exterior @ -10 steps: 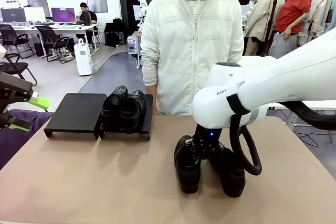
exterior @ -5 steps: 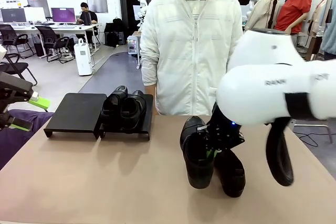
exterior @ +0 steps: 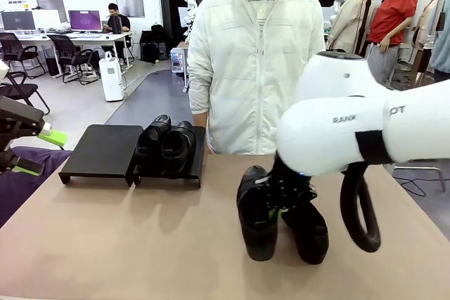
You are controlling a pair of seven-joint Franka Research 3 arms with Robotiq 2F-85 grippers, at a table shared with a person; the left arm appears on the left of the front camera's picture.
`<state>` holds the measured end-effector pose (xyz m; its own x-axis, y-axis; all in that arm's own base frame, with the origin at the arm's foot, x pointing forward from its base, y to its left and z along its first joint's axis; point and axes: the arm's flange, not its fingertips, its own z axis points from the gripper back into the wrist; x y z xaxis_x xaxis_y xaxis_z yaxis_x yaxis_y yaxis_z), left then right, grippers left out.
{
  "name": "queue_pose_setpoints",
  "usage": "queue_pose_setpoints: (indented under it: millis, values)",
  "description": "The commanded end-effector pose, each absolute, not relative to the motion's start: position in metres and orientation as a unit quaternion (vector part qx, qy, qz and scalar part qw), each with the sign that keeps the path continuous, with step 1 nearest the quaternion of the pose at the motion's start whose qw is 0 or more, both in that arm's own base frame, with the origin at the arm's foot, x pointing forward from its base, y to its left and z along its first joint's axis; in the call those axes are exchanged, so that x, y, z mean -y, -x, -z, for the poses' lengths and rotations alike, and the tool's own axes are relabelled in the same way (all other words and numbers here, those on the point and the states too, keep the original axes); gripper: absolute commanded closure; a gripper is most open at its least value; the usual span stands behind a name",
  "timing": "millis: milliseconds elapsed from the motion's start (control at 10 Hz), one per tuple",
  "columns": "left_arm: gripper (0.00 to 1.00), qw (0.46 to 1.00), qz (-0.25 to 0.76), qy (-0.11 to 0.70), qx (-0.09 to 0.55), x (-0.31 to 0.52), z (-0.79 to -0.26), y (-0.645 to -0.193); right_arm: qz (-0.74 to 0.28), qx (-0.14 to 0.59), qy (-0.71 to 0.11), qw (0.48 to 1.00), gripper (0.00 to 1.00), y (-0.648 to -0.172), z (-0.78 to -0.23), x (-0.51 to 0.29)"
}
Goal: Organize the shoes by placing them on the stand.
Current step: Pick up one Shoe and place it in the middle of the table.
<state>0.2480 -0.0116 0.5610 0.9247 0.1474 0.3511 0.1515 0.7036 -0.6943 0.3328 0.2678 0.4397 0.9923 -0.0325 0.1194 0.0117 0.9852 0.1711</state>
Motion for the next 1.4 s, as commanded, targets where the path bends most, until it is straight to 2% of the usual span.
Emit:
queue_pose_setpoints:
  millis: [0,500,700,1000,1100,1200,1300]
  values:
    - [0.03,0.898,0.01,0.394,0.197,0.009,-0.561,-0.249,-0.005,0.082,-0.098,0.992,1.0,-0.338,-0.434,-0.337]
    - [0.03,0.898,0.01,0.394,0.197,0.009,-0.561,-0.249,0.022,0.013,-0.129,0.991,1.0,-0.363,-0.378,-0.45]
    - [0.03,0.898,0.01,0.394,0.197,0.009,-0.561,-0.249,0.063,-0.006,-0.123,0.99,1.0,-0.375,-0.361,-0.46]
    - [0.03,0.898,0.01,0.394,0.197,0.009,-0.561,-0.249,0.063,-0.009,-0.123,0.99,1.0,-0.379,-0.354,-0.459]
    - [0.03,0.898,0.01,0.394,0.197,0.009,-0.561,-0.249,0.055,-0.011,-0.122,0.991,0.54,-0.376,-0.355,-0.457]
    - [0.03,0.898,0.01,0.394,0.197,0.009,-0.561,-0.249,0.052,-0.012,-0.122,0.991,0.0,-0.374,-0.359,-0.455]
    - [0.03,0.898,0.01,0.394,0.197,0.009,-0.561,-0.249,0.038,-0.016,-0.128,0.991,0.0,-0.369,-0.366,-0.451]
